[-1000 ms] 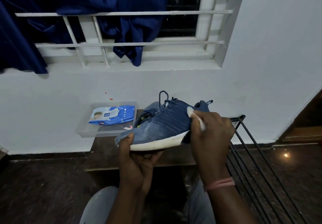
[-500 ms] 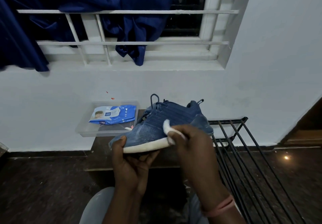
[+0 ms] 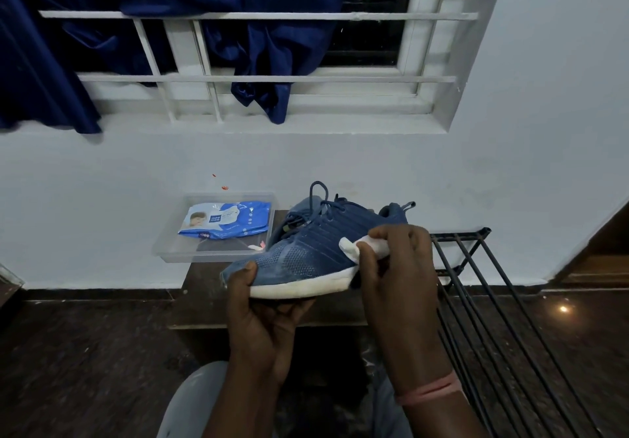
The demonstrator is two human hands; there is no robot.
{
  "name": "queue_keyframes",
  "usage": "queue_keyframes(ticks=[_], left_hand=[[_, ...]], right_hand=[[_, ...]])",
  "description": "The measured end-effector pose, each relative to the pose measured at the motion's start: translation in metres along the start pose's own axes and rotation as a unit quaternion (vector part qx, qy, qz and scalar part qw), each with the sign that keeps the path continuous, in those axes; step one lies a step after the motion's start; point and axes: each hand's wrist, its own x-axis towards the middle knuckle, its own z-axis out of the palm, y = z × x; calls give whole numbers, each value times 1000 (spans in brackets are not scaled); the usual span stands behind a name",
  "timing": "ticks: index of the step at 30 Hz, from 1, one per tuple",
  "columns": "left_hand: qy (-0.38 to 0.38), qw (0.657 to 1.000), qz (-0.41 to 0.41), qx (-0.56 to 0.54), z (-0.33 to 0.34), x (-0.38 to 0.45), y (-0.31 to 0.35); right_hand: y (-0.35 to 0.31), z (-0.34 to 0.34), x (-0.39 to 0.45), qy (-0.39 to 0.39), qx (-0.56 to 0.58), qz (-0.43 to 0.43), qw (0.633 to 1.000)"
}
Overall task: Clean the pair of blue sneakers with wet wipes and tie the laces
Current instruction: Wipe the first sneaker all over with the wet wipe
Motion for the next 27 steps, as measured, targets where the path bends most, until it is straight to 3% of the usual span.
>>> queue_keyframes(ticks=[4,11,17,22,27], left_hand=[[2,1000,-1,14,3,0,-1],[-4,1000,2,5,-3,1,0],[-23,1000,3,13,6,-2,2],[-13,1000,2,-2,13,-2,-3],[-27,999,6,26,15,-6,-5]], right_hand=[[-5,8,-16,13,-11,-54,998],[-3,14,-22,-88,-4,-118,989],[11,-1,13,22,-52,-44,997],[-11,15,-12,-90,-38,-178,979],[7,0,16,-7,-51,-57,997]])
